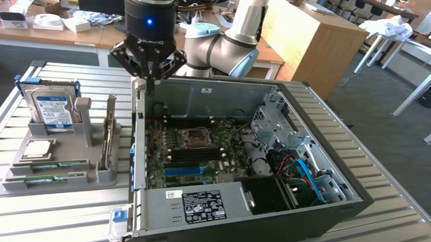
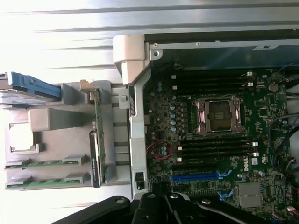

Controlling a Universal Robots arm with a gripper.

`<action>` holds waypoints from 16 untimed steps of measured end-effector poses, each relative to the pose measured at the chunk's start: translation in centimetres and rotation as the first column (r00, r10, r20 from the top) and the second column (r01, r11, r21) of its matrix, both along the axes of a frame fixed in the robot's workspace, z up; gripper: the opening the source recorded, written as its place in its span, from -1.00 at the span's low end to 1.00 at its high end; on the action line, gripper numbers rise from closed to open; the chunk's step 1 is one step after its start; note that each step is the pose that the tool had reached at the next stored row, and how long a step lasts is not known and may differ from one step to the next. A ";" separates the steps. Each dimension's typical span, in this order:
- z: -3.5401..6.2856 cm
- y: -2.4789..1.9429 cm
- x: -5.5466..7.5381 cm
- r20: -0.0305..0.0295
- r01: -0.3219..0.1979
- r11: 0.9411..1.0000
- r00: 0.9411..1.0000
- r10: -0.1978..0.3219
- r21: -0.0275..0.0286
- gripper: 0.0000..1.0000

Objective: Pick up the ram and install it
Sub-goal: 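Reach for the ram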

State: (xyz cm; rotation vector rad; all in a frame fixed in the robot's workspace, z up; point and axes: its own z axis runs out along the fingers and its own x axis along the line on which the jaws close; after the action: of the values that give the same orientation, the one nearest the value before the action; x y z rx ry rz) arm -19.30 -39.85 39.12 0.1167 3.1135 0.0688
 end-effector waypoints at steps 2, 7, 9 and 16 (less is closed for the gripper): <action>-0.01 0.00 -0.2 0.000 0.000 1.000 1.000 0.000 0.000 -0.80; -0.02 0.01 -0.7 0.000 0.000 1.000 1.000 0.000 0.000 -0.80; -0.02 0.01 -1.0 0.000 0.000 1.000 1.000 0.000 0.000 -0.80; -0.04 0.01 -1.8 0.000 0.000 1.000 1.000 0.000 0.000 -0.80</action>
State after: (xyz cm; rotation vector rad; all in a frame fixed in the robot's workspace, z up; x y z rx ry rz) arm -21.06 -39.84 39.09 0.1166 3.1135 0.0688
